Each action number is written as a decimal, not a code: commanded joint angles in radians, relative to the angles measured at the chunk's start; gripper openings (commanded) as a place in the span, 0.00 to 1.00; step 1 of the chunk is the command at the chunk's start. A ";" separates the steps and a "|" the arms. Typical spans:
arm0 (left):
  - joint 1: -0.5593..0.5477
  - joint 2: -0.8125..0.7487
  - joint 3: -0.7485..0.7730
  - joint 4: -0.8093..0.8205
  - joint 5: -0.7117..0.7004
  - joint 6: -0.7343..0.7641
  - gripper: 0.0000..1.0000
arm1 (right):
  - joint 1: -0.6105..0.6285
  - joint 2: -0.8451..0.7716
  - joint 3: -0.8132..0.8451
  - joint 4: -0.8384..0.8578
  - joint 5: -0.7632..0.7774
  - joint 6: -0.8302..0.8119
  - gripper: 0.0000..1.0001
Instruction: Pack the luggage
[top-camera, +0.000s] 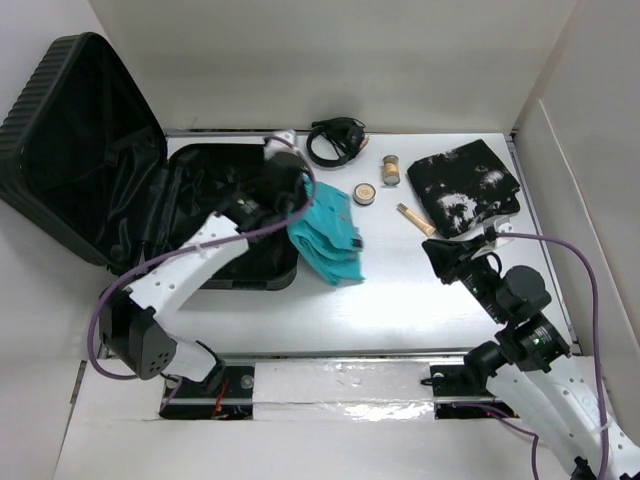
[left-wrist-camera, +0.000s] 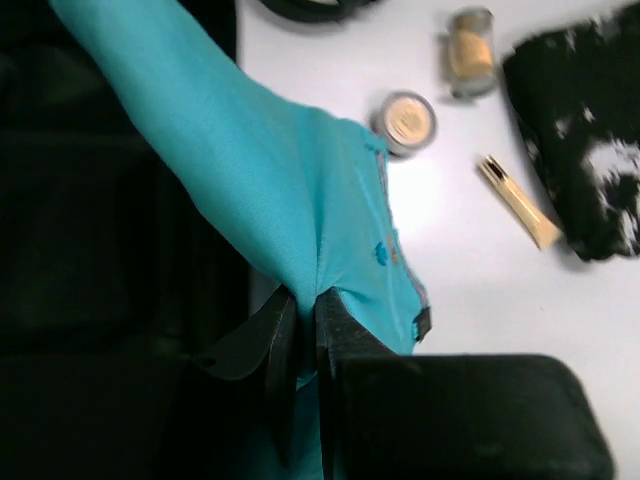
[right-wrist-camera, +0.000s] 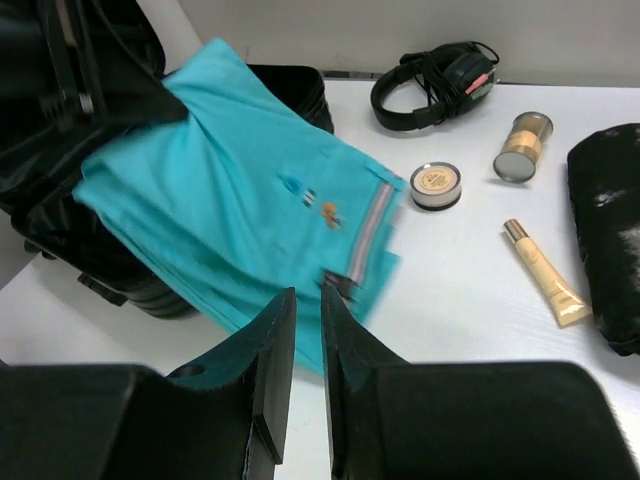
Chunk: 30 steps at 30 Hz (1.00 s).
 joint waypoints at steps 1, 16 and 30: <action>0.174 -0.049 0.094 -0.027 0.107 0.145 0.00 | -0.008 -0.030 0.036 0.002 0.031 -0.018 0.22; 0.786 0.089 0.076 0.085 0.252 0.314 0.00 | -0.008 -0.093 -0.007 -0.009 0.040 -0.023 0.23; 0.840 0.185 -0.104 -0.013 -0.047 0.224 0.34 | -0.008 -0.025 -0.018 0.028 0.025 -0.029 0.30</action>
